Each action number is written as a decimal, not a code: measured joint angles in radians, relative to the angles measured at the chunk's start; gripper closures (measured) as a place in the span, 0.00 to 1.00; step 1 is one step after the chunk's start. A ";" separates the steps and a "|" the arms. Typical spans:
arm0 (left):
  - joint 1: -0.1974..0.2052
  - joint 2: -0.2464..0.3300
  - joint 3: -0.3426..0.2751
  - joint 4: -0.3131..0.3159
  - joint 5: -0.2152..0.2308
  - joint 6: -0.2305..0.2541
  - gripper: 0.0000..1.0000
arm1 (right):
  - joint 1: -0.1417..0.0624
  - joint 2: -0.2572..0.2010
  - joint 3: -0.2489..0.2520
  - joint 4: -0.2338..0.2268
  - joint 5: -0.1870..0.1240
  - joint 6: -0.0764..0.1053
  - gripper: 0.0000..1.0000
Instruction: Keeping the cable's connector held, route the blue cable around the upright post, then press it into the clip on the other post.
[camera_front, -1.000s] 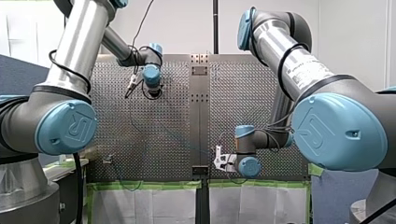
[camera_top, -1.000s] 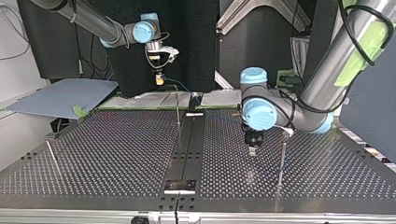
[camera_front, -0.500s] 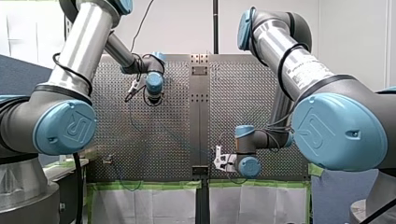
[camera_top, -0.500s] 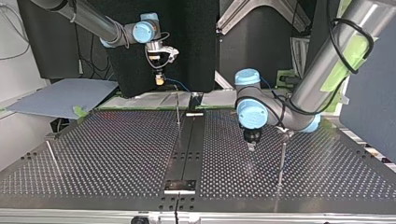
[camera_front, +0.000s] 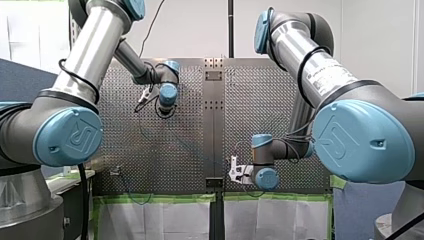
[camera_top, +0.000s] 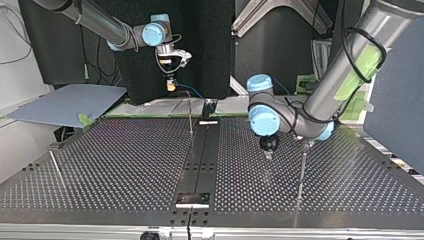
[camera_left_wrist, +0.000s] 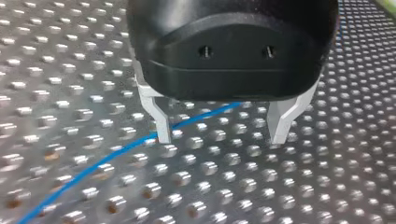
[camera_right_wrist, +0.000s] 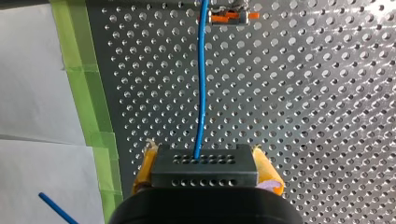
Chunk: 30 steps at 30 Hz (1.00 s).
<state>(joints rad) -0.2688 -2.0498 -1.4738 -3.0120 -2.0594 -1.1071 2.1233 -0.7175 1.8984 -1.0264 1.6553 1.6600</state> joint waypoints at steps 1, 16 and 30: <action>-0.002 -0.007 0.000 -0.002 -0.006 0.006 0.00 | 0.000 0.000 0.000 0.000 0.000 0.000 1.00; -0.027 -0.089 0.000 -0.001 -0.033 0.024 0.00 | 0.003 0.000 0.000 0.000 0.000 0.000 1.00; -0.045 -0.206 0.000 0.031 -0.009 -0.028 0.00 | 0.003 0.000 0.000 0.000 0.000 0.000 1.00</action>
<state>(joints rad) -0.3142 -2.2554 -1.4738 -2.9815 -2.0686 -1.1354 2.1264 -0.7176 1.8982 -1.0264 1.6554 1.6601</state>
